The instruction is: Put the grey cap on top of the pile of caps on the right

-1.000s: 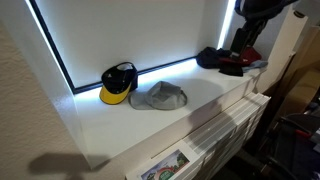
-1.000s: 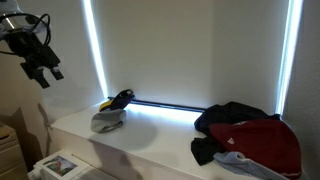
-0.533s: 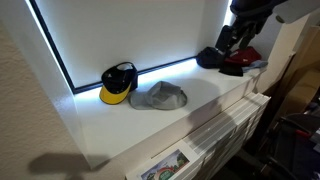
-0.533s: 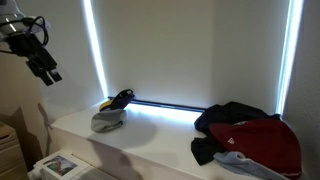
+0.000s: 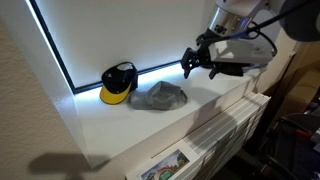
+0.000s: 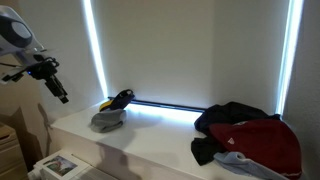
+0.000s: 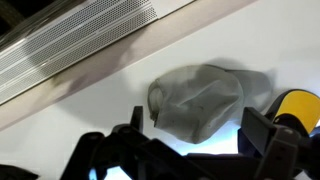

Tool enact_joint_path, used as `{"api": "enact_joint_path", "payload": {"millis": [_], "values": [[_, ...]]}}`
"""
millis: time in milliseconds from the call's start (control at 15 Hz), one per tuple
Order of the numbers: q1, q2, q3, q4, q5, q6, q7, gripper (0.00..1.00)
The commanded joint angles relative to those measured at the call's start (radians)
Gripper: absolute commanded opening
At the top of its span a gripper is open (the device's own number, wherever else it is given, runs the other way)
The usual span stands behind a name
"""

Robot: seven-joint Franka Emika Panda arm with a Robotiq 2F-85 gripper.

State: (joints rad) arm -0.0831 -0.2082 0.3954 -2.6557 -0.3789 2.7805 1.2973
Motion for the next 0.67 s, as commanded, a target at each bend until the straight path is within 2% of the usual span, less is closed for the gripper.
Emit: {"api": "enact_joint_path", "payload": {"millis": [0,67,133,400,600], "values": [[-0.112,0.154,0.019,0.088,-0.11,0.049,0.221,1.0],[-0.079,0.176,0.005,0.107,-0.032,-0.034,0.196,1.0],[-0.079,0.11,0.001,0.053,-0.063,0.022,0.162,1.0],[-0.079,0.173,-0.003,0.093,-0.047,-0.004,0.188,1.0],[-0.064,0.252,0.011,0.135,0.027,0.111,0.301,1.0]]}}
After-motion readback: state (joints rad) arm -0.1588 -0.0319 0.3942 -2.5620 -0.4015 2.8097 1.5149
